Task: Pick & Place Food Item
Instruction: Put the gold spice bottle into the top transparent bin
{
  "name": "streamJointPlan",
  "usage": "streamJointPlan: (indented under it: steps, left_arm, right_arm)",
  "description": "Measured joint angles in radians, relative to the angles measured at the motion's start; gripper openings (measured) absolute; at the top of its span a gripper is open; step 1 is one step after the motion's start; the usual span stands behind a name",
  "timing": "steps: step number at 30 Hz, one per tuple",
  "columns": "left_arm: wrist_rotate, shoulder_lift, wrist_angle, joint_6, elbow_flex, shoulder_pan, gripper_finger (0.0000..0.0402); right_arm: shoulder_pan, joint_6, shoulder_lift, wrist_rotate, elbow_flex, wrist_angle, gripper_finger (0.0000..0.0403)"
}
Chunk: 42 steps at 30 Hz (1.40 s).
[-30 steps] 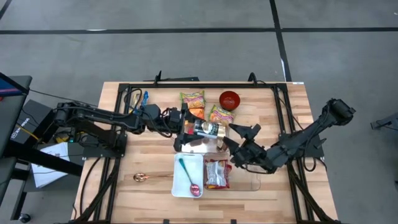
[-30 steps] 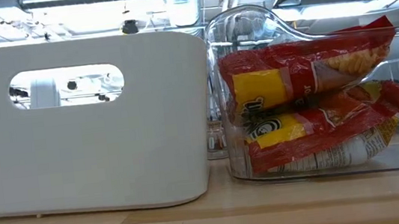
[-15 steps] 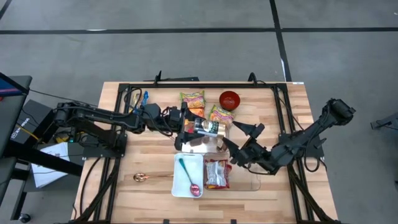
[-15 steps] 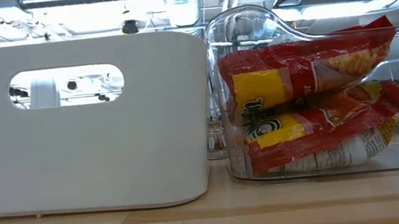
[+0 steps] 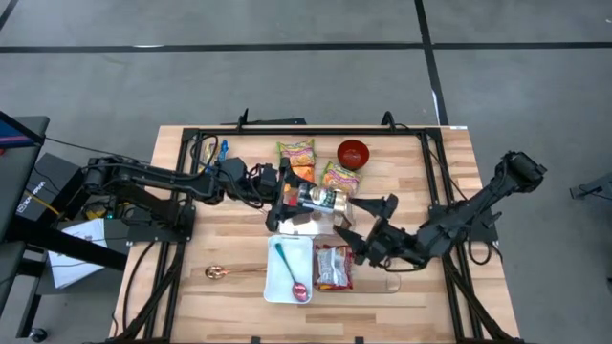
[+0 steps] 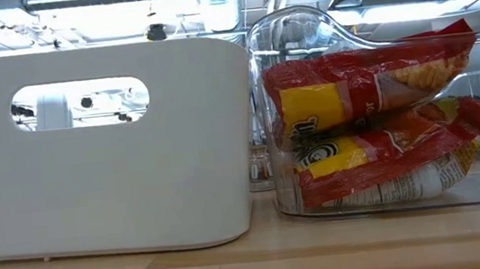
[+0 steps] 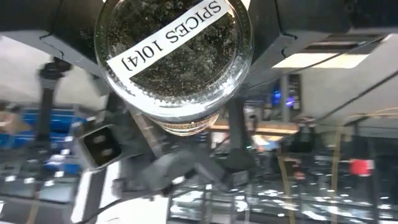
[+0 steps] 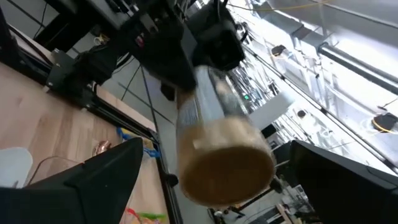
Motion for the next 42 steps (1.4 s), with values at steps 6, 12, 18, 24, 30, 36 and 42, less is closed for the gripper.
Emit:
streamJointPlan:
  steps: [6,12,18,24,30,36,42]
  left_arm:
    - [0.029,-0.001,-0.012,-0.007,0.000,-0.017,0.0275]
    - [0.032,-0.001,-0.021,-0.008,0.000,-0.025,0.0275]
    - [0.032,-0.001,-0.028,-0.009,0.000,-0.025,0.0275]
    - [0.033,-0.002,-0.028,-0.009,0.000,-0.025,0.0275]
    - [0.047,-0.002,-0.033,-0.009,0.000,-0.024,0.0276]
    - [0.036,-0.003,-0.043,0.001,0.001,-0.024,0.0310]
    - [-0.038,-0.016,-0.153,0.088,0.002,-0.025,0.0356]
  right_arm:
    - [-0.064,0.059,0.000,-0.087,0.000,-0.042,0.0400]
    - [-0.086,0.083,0.000,-0.156,0.000,-0.065,0.0400]
    - [-0.078,0.091,0.000,-0.156,0.000,-0.087,0.0390]
    - [-0.078,0.094,0.000,-0.156,0.000,-0.090,0.0345]
    - [-0.095,0.123,-0.001,-0.154,0.000,-0.113,0.0271]
    - [-0.105,0.127,0.000,-0.158,-0.001,-0.113,0.0270]
    - [-0.106,0.127,0.000,-0.083,0.017,-0.110,0.0270]
